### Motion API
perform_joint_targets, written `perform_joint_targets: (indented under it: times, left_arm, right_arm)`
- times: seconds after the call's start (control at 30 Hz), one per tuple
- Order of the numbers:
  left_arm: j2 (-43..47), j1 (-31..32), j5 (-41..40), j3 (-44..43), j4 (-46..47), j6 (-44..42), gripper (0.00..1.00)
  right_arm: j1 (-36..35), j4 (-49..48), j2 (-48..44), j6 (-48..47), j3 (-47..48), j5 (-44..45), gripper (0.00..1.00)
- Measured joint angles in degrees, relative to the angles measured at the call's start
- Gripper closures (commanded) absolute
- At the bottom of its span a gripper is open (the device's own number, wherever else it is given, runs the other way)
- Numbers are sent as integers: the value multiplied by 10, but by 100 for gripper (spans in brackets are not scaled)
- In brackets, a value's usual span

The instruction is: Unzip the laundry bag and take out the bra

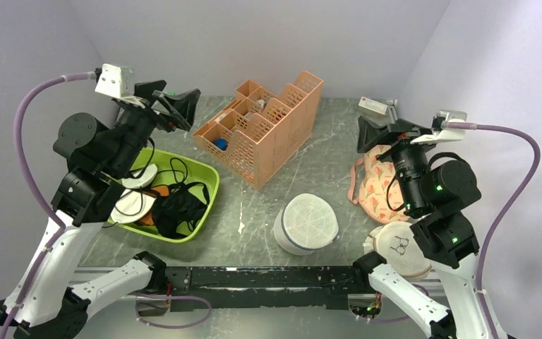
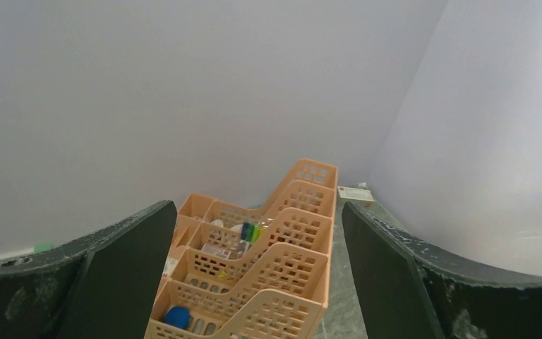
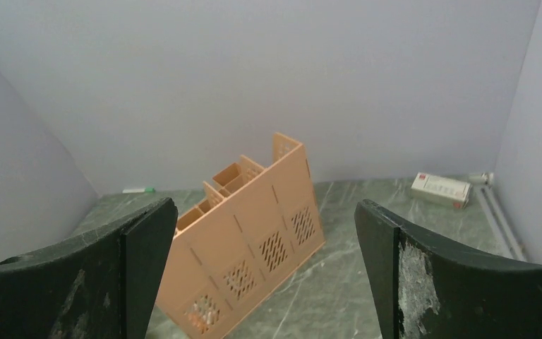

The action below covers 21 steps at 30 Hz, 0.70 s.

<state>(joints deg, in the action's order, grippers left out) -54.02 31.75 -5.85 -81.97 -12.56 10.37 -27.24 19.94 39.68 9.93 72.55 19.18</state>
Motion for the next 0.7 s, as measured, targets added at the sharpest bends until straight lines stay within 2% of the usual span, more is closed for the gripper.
perform_joint_targets:
  times: [0.4,0.7]
  left_arm:
    - [76,-132,53,89,-47,61,1]
    - [118,-200,150,209,-63,127,1]
  right_arm:
    - [-38,85,-34,125,-56,60,0]
    - [-60,92,-94,182,-174,50,0]
